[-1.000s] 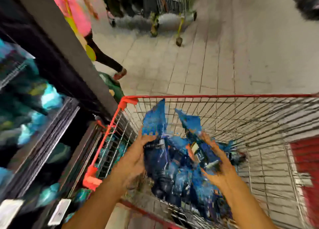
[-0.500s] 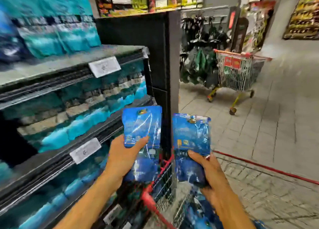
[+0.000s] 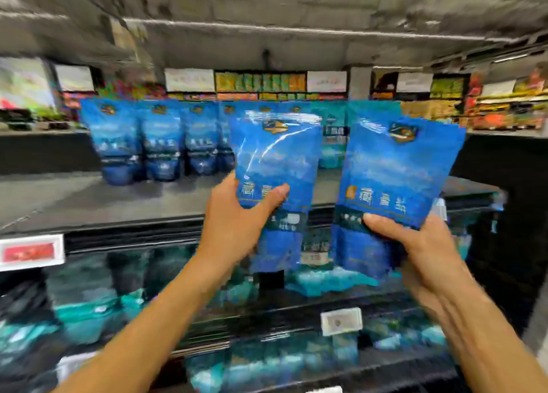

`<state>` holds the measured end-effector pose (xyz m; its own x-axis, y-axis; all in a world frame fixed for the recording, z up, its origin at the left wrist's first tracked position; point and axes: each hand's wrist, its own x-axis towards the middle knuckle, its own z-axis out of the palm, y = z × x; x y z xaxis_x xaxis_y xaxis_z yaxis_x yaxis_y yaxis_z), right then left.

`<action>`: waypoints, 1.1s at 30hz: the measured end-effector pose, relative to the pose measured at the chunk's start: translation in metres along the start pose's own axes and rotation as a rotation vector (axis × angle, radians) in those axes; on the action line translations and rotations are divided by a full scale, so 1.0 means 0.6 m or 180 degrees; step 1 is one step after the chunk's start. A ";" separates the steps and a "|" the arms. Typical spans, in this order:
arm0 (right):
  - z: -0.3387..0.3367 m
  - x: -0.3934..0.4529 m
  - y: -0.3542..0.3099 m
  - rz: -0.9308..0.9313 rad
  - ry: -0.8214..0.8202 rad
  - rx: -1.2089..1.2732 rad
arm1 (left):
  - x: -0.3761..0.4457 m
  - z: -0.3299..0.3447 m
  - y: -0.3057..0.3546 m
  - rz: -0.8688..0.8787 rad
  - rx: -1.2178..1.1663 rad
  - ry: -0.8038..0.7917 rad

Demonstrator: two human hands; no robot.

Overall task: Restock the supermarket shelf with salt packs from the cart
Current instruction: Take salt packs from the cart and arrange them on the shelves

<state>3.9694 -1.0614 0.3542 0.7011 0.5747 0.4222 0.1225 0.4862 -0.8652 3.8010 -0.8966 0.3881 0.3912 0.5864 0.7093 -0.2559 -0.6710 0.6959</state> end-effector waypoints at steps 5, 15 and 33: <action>0.157 0.147 -0.029 0.0191 -0.0686 0.0144 | 0.133 -0.111 -0.022 -0.0195 0.0041 0.0399; 0.359 0.362 0.097 0.0623 -0.0460 -0.0527 | 0.308 -0.172 -0.219 -0.1283 -0.0331 0.0649; 0.374 0.472 0.175 0.0812 -0.0699 -0.2575 | 0.389 -0.191 -0.309 -0.1702 0.1983 -0.0419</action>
<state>4.0233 -0.7003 0.4436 0.6341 0.7564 0.1602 0.4995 -0.2427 -0.8316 3.8386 -0.5831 0.4374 0.4312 0.8656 0.2546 0.5150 -0.4678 0.7183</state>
